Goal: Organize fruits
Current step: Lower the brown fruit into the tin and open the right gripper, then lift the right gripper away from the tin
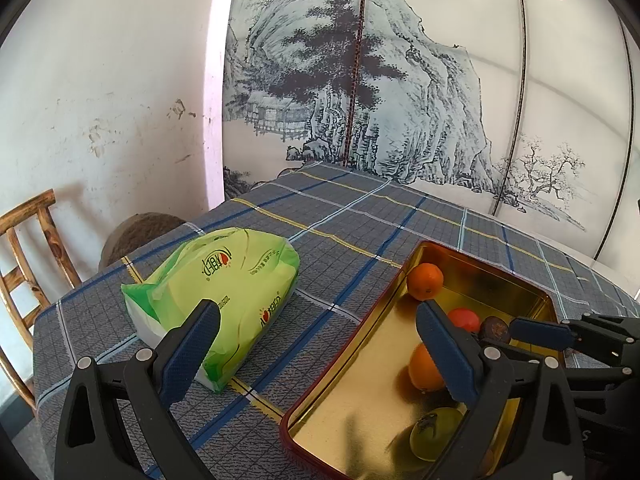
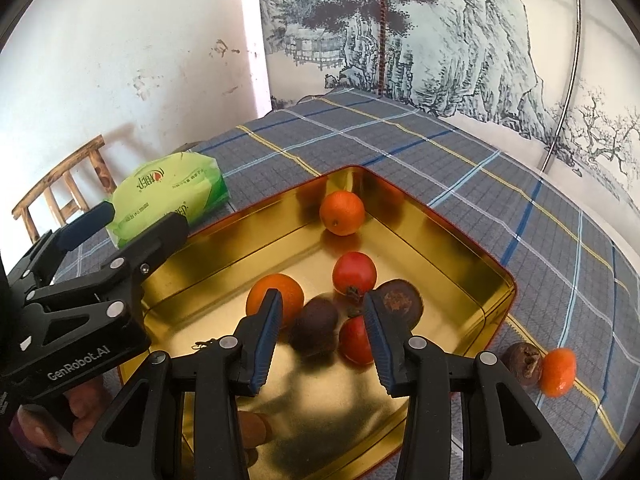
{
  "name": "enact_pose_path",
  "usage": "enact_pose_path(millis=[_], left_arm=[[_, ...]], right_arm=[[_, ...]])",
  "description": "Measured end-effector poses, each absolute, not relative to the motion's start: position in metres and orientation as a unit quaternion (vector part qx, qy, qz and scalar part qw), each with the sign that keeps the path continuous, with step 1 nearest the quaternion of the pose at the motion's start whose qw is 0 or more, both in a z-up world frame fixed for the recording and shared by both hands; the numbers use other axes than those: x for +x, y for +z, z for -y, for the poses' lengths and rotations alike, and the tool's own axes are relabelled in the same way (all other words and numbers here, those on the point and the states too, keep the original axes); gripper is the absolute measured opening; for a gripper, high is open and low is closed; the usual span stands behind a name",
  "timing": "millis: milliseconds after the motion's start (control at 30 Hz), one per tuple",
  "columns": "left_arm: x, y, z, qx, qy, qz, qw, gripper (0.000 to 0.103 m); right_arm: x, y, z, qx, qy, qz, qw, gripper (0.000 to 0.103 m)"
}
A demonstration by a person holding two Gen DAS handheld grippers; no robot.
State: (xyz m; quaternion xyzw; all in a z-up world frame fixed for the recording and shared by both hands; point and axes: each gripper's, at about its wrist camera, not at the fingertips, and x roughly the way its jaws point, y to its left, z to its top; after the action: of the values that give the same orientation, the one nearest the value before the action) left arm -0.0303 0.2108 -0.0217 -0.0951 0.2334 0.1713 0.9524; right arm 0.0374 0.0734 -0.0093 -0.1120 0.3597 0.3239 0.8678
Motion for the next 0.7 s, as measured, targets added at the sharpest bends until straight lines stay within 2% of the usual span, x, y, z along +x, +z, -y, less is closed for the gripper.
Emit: enact_pose_path(millis=[400, 700], left_arm=[[-0.030, -0.022, -0.212, -0.097, 0.173, -0.234, 0.952, 0.097], [-0.031, -0.024, -0.212, -0.096, 0.176, -0.236, 0.951, 0.097]], right_arm=[[0.024, 0.001, -0.058, -0.104, 0.323, -0.333, 0.880, 0.053], [0.021, -0.004, -0.003, -0.094, 0.272, -0.325, 0.901, 0.061]])
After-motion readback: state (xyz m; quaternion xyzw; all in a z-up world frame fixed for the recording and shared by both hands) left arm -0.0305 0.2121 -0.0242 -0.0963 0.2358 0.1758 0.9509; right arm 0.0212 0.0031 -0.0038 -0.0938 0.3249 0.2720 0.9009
